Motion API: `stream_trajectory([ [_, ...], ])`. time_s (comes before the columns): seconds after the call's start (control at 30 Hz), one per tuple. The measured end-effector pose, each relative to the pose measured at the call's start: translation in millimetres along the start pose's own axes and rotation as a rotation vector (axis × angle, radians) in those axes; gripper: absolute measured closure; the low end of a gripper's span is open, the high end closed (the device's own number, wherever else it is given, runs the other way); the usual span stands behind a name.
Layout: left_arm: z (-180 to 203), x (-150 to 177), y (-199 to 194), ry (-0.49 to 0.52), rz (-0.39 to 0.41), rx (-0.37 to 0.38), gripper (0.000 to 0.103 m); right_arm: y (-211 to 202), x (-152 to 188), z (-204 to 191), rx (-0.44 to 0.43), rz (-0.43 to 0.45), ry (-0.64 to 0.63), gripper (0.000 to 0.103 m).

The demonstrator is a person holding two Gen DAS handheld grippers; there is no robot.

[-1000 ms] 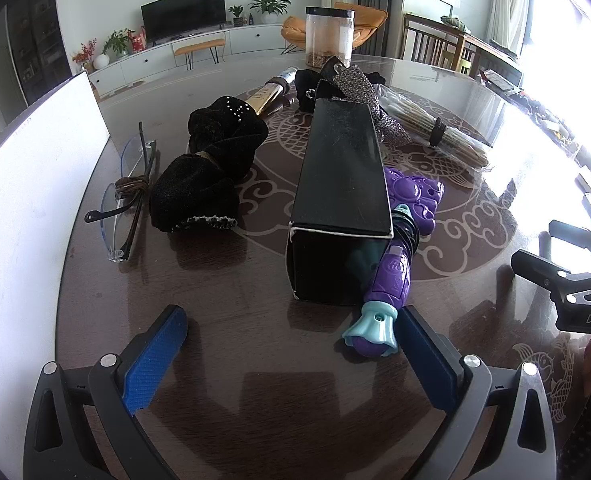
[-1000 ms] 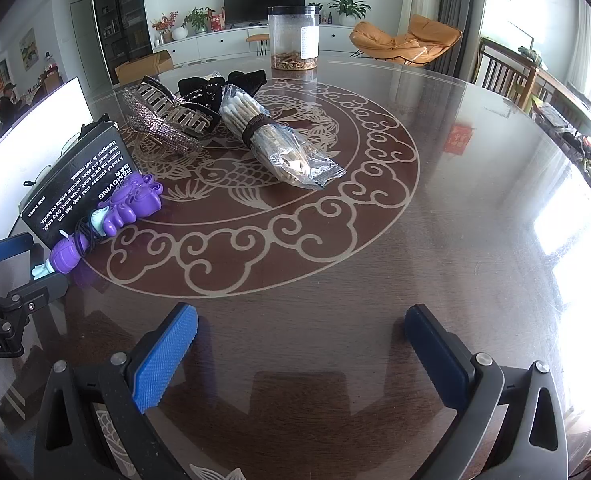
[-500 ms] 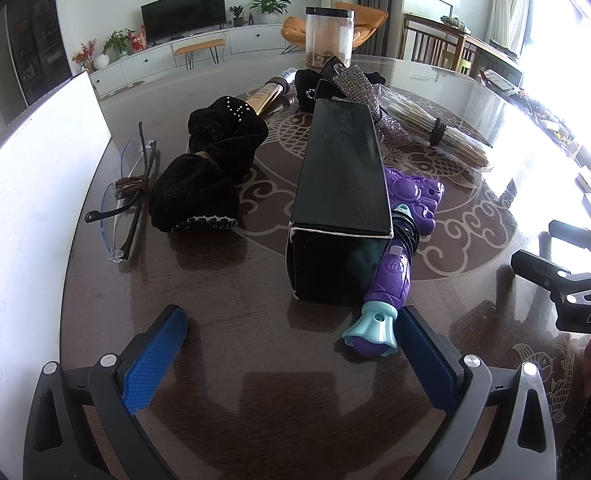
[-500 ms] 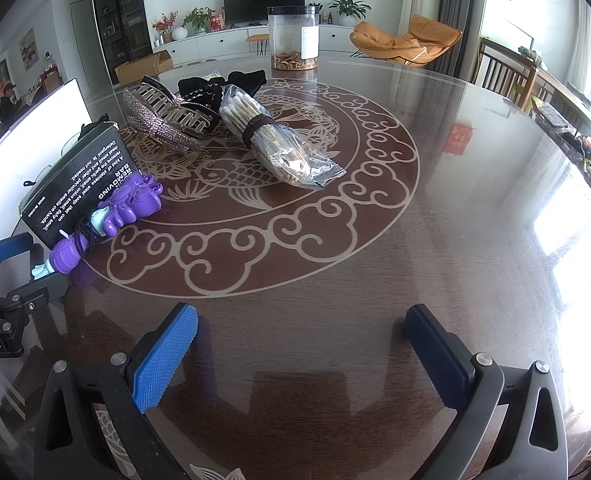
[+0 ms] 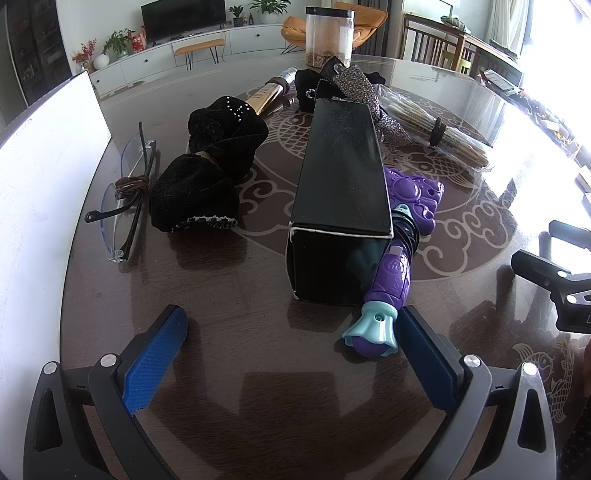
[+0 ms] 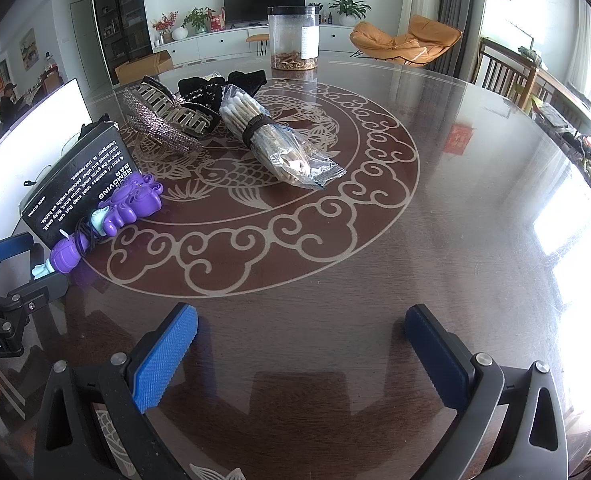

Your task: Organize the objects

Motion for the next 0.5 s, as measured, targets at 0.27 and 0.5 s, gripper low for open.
stream_trajectory([
  [0.27,0,0,0,0.000,0.000,0.000,0.000,0,0,0,0.000,0.000,0.000,0.000],
  [0.5,4,15,-12,-0.018,-0.054,-0.019,0.000,0,0,0,0.000,0.000,0.000,0.000],
])
Point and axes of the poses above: each gripper's, at about its wrist camera, not at the fingertips, and y roughly the way its jaws point, z to its right, x to its underside, the point moved 2 cm from there along y, roughly the way its jaws point, and after that the axes turned 5 degrees about -y, right-handed, at the moved point
